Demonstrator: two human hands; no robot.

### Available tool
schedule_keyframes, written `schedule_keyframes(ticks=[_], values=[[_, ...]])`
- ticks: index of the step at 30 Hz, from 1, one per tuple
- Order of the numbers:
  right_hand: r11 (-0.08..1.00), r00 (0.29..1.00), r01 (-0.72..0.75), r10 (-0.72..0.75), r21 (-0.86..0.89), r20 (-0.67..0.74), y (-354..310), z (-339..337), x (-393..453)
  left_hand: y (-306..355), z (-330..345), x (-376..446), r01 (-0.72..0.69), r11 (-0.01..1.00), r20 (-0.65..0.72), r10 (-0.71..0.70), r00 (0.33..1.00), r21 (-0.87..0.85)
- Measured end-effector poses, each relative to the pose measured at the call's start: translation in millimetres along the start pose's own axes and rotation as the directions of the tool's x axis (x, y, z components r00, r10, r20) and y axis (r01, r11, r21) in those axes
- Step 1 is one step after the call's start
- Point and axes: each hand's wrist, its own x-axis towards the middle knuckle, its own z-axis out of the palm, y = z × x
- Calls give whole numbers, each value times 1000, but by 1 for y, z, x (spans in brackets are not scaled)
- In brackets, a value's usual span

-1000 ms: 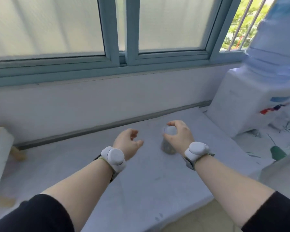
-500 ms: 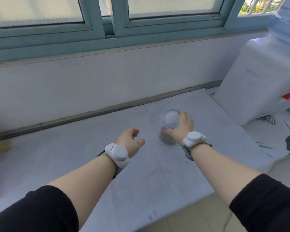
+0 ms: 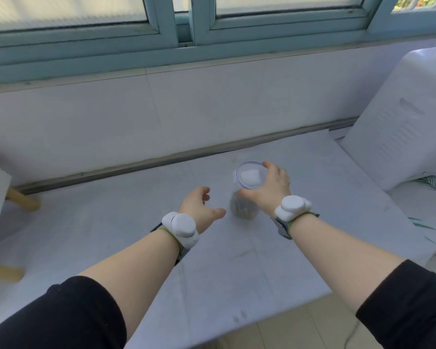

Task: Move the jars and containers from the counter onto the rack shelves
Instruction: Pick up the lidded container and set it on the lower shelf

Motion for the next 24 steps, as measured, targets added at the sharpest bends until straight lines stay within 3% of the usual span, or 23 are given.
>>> schedule_keyframes(ticks=[8, 13, 24], values=[[964, 952, 166, -211, 206, 221, -80, 26, -36, -25, -53, -31, 1, 990, -80, -12, 997, -143], [921, 882, 249, -343, 298, 323, -148, 60, -70, -59, -107, -75, -49, 967, -245, -15, 970, -252], [839, 749, 171, -452, 517, 484, -214, 136, -140, -116, -183, -153, -92, 929, -465, -92, 880, -358]])
